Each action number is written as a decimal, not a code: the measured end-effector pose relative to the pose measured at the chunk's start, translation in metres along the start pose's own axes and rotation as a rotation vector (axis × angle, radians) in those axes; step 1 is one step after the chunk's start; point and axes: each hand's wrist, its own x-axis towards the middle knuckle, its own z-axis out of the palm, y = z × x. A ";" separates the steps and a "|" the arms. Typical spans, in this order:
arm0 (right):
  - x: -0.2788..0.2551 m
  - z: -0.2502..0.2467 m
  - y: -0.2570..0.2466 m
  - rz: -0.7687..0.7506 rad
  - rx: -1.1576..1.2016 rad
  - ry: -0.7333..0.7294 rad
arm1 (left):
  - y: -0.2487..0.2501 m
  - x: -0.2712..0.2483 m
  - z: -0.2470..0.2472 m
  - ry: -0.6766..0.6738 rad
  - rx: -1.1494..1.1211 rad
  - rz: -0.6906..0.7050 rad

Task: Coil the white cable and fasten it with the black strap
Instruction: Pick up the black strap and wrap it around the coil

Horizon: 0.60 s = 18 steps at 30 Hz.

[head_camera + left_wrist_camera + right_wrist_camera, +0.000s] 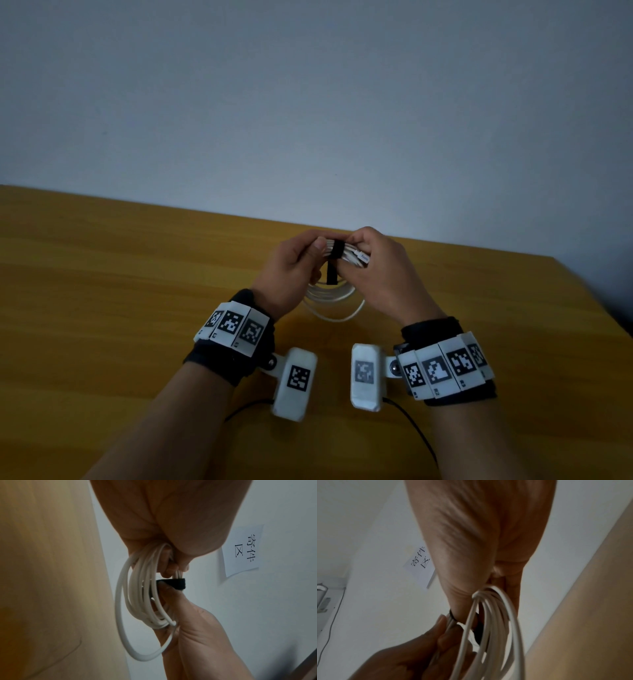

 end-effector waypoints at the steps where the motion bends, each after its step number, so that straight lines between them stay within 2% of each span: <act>1: 0.000 0.000 0.001 0.007 0.027 0.009 | 0.000 0.000 0.000 0.006 -0.002 -0.001; 4: -0.001 -0.001 0.002 0.026 0.065 0.007 | -0.001 0.000 0.002 0.008 -0.013 -0.018; 9: 0.000 0.000 0.006 0.007 -0.026 -0.027 | 0.001 -0.001 0.004 -0.012 0.008 0.009; 18: 0.001 0.003 0.007 0.006 -0.023 0.072 | -0.002 0.000 0.003 0.015 0.033 0.002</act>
